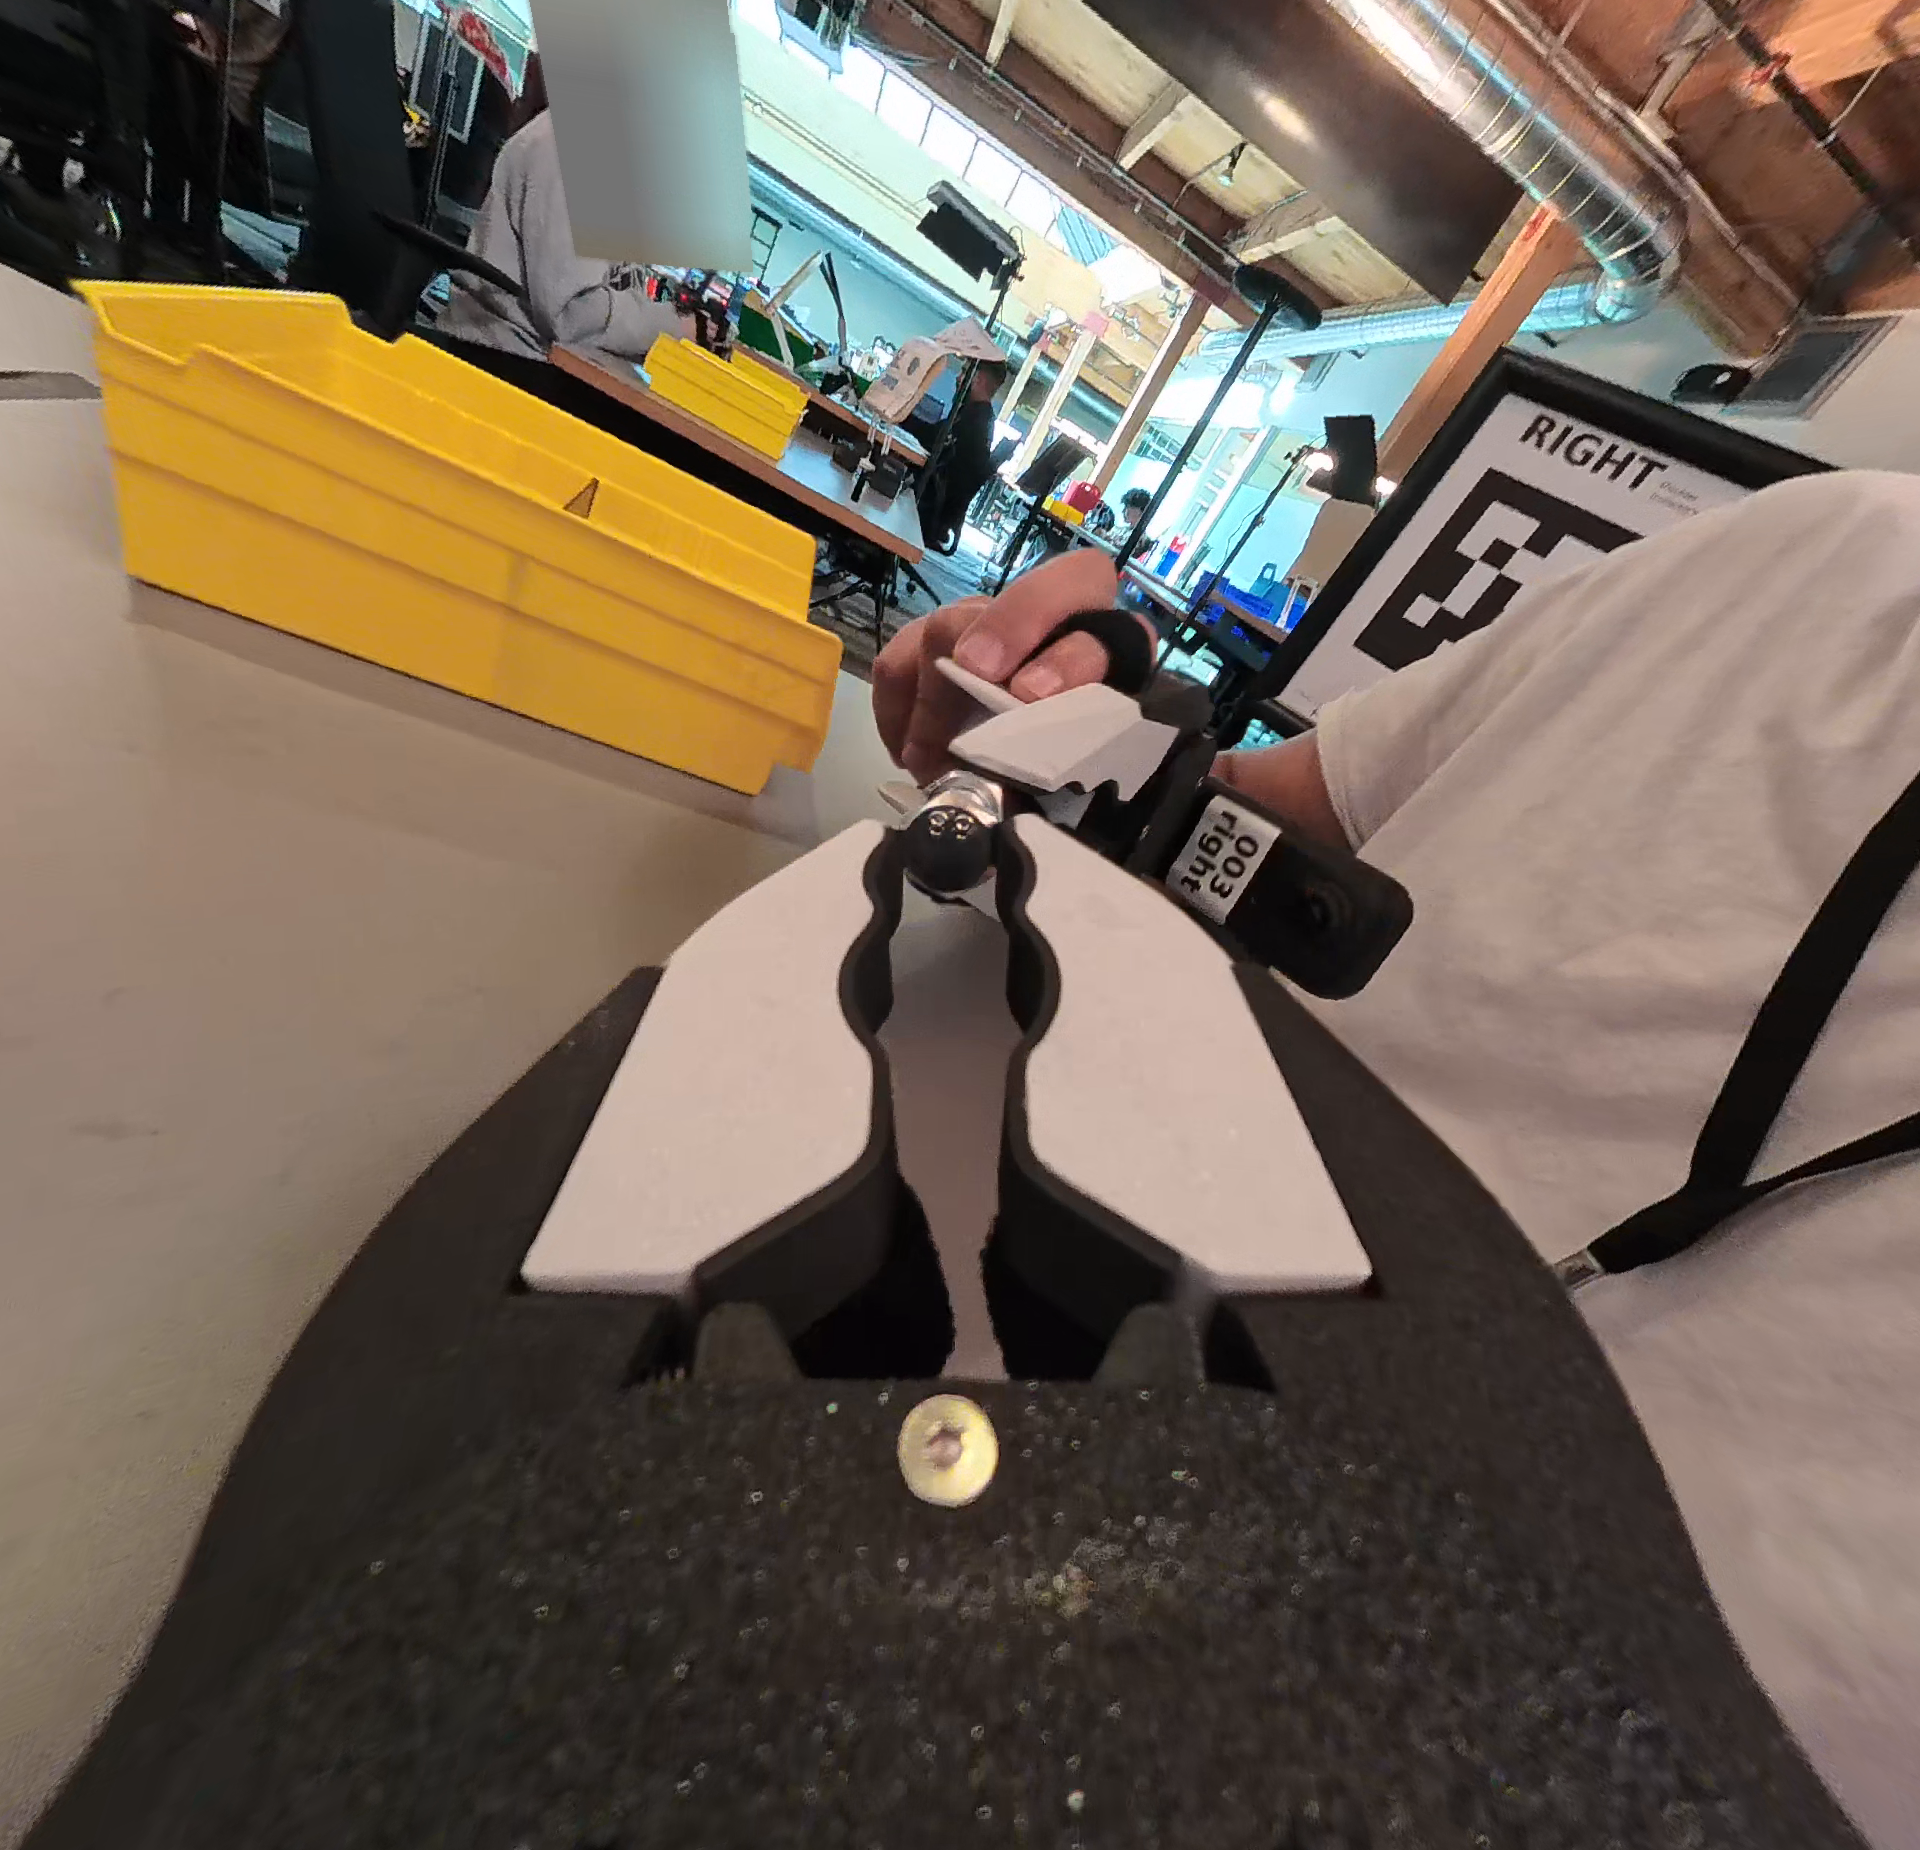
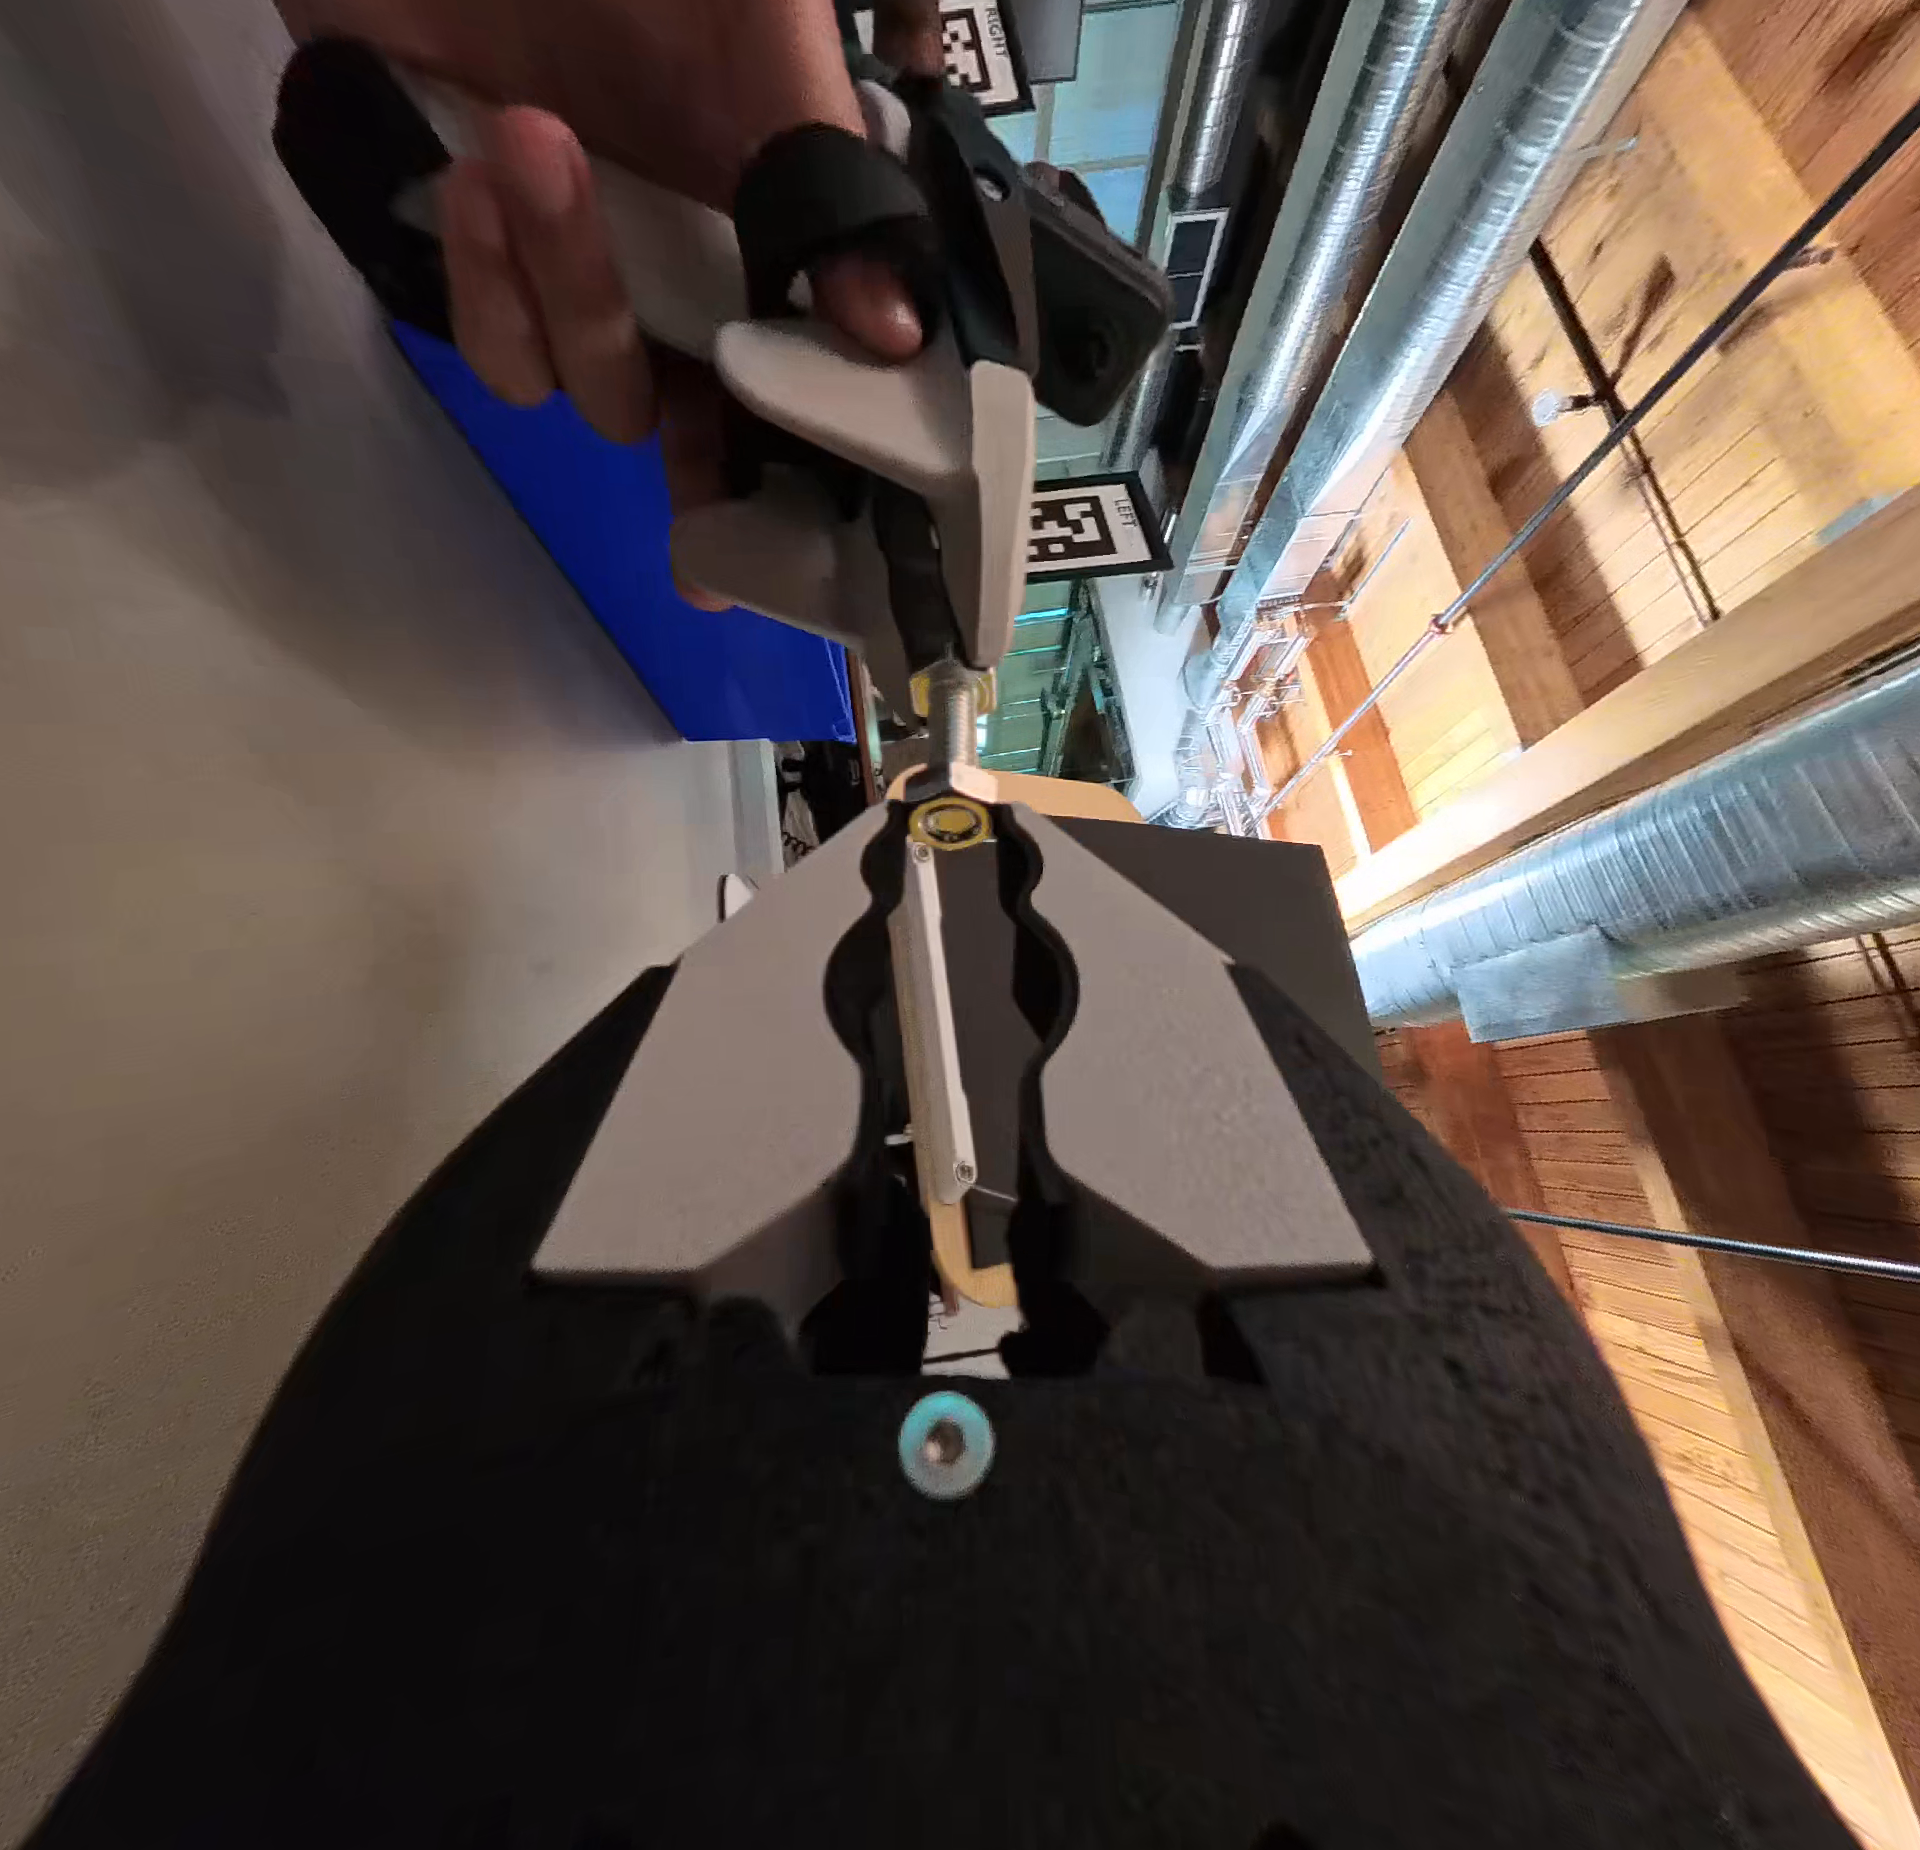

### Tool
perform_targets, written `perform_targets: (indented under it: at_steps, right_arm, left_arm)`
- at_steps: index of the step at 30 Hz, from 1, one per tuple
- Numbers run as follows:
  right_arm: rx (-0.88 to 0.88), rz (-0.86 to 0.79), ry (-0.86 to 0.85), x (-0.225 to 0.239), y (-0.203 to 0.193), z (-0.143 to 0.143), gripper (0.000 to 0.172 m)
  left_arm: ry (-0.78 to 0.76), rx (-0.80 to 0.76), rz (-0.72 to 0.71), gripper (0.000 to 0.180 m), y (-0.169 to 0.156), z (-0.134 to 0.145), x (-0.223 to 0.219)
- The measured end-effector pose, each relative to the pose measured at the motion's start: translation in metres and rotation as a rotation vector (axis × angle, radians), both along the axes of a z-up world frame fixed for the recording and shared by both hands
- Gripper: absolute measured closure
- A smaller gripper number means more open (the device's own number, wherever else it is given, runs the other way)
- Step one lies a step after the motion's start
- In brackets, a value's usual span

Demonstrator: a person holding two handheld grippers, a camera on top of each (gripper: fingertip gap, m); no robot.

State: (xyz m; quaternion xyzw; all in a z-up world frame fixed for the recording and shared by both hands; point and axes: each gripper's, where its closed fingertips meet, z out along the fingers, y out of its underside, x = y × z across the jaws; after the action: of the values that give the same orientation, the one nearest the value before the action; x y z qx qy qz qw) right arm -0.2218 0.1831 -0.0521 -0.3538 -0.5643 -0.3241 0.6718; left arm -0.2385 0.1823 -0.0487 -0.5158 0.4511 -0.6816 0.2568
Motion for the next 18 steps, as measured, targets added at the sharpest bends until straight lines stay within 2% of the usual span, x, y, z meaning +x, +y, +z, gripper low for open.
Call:
perform_targets:
  at_steps: [3, 7, 12, 15, 18]
  right_arm:
    - [-0.068, 0.016, 0.111, 0.002, 0.004, 0.004, 0.138]
    - [-0.353, 0.100, 0.395, 0.003, 0.010, 0.004, 0.127]
    - [-0.953, 0.210, 0.965, 0.016, 0.032, -0.004, 0.114]
    - [-1.445, 0.357, 1.202, 0.003, 0.028, -0.021, 0.113]
    - [-1.829, 0.607, 1.431, -0.002, 0.020, -0.013, 0.120]
  left_arm:
    - [-0.007, -0.011, 0.020, 0.164, 0.005, 0.002, -0.002]
    - [-0.022, 0.007, 0.087, 0.164, 0.016, 0.005, -0.006]
    - [-0.038, 0.133, 0.306, 0.164, 0.044, 0.008, -0.011]
    - [-0.030, 0.174, 0.310, 0.164, 0.042, 0.007, -0.010]
    - [-0.023, 0.199, 0.272, 0.164, 0.033, 0.005, -0.006]
